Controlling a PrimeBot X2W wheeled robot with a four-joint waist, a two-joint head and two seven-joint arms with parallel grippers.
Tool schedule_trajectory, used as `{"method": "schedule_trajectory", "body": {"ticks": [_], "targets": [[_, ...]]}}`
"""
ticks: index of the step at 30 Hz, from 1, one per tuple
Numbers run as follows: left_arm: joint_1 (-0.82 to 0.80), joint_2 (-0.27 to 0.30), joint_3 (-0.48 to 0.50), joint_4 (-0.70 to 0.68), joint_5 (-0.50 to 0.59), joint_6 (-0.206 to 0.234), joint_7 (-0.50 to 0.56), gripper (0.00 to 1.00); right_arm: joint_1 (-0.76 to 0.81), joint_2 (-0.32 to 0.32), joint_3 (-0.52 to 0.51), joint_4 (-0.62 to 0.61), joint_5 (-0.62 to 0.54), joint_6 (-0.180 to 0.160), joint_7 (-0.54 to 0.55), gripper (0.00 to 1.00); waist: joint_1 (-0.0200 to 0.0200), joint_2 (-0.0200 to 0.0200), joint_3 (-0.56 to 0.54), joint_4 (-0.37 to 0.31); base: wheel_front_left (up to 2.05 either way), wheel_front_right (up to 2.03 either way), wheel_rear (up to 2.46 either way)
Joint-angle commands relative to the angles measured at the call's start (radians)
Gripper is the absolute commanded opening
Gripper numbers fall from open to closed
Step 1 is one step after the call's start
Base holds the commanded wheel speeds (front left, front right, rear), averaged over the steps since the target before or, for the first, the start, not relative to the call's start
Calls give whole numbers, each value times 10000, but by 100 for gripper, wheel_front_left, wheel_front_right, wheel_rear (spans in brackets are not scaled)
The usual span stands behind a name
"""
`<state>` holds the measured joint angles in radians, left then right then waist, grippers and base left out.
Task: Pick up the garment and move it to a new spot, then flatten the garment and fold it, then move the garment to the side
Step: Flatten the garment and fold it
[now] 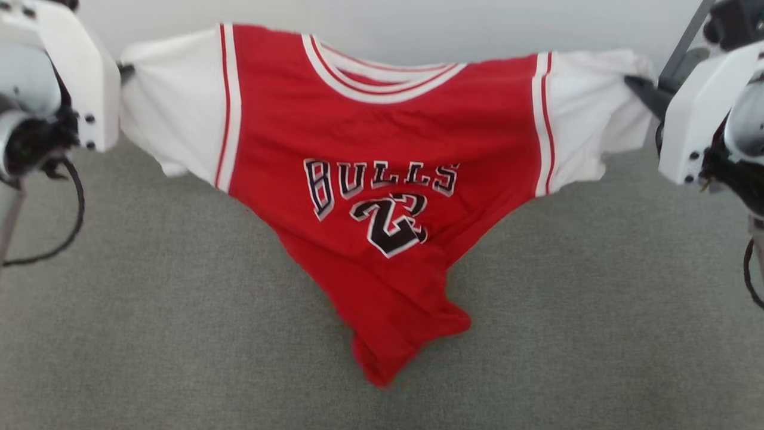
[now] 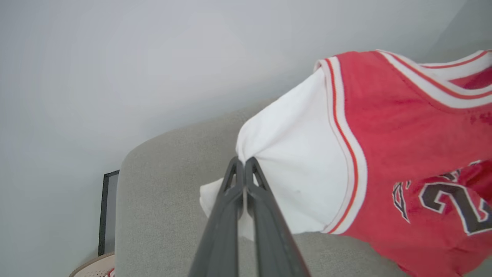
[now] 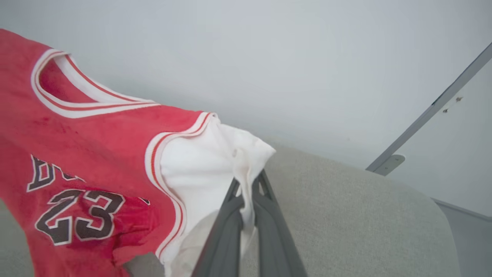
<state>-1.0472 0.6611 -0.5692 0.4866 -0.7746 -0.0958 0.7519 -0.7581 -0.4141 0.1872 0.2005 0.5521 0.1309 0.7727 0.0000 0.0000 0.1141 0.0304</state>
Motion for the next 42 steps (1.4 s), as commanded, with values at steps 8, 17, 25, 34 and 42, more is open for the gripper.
{"method": "schedule_trajectory", "body": {"ticks": [8, 17, 25, 34, 42], "targets": [[-1114, -61, -9, -63, 167, -117, 17, 0, -752, 186, -294, -492, -156, -1, -24, 0, 0, 0, -600, -84, 0, 0, 0], [-2424, -221, -152, 345, 513, -260, -714, 0, -1868, 548, -629, -178, -586, -1, -475, 0, 0, 0, -393, -234, 0, 0, 0], [-3254, -409, -446, 1099, 819, -337, -1709, 0, -2856, 667, -533, 727, -906, -1, -1518, 0, 0, 0, 85, -324, 0, 0, 0], [-4752, -901, -752, 2130, 1664, -339, -3847, 0, -4431, 843, -446, 2400, -2033, -1, -3845, 0, 0, 0, 1053, -367, 0, 0, 0], [-6658, -1399, -689, 3176, 2886, 67, -7584, 0, -6389, 1297, -627, 4422, -3891, -3, -7982, 0, 0, 0, 2100, -389, 0, 0, 0]]}}
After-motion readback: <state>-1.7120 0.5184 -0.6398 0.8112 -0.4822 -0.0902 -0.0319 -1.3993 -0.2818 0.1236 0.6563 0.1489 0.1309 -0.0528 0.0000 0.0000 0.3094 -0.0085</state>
